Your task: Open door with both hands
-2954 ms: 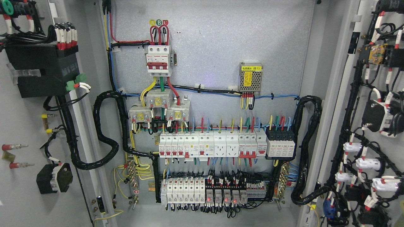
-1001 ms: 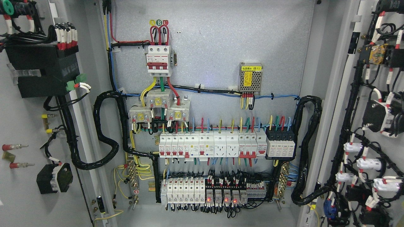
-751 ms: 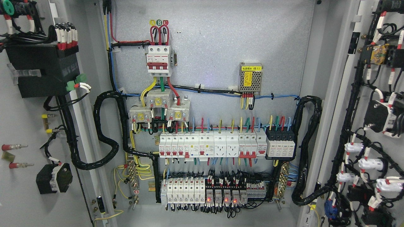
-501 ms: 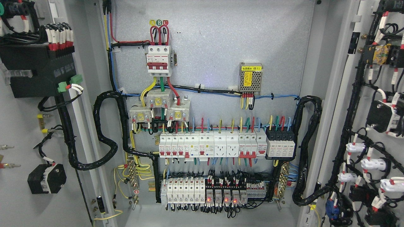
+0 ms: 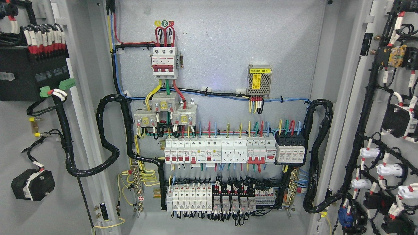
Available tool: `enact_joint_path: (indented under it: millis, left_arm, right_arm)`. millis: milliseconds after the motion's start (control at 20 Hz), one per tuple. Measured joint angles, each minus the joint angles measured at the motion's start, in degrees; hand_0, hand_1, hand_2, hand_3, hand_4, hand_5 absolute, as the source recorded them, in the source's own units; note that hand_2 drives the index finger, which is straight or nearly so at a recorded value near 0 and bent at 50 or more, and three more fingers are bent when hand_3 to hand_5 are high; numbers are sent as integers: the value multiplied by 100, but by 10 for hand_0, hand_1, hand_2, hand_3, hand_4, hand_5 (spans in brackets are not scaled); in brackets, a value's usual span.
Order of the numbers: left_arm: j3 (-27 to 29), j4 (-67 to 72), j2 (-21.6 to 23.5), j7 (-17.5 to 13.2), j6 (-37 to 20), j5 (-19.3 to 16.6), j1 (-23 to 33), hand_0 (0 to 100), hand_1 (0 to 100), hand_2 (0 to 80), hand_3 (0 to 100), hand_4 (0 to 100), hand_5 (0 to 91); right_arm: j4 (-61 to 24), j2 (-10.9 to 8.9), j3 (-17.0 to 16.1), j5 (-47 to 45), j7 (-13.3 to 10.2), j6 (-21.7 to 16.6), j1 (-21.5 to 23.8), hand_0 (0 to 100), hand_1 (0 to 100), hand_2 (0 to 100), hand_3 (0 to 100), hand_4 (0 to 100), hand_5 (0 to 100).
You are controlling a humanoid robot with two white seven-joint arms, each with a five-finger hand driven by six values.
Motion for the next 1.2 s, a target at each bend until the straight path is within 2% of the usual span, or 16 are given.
enact_joint_path:
  millis: [200, 551, 1202]
  left_arm:
    - [206, 384, 295, -39, 53, 199, -271, 295, 0, 27, 26, 38, 0]
    - [422, 1060, 736, -368, 78, 485, -532, 295, 0, 27, 27, 35, 0]
    - [430, 2527, 1381, -494, 79, 599, -1257, 295, 0, 26, 27, 37, 0]
  right_arm:
    - [4, -73, -9, -80, 1, -17, 5, 219, 0, 0, 0, 0, 0]
    - [14, -184, -19, -209, 10, -42, 24, 219, 0, 0, 0, 0, 0]
    - [169, -276, -52, -258, 19, -74, 23, 219, 0, 0, 0, 0, 0]
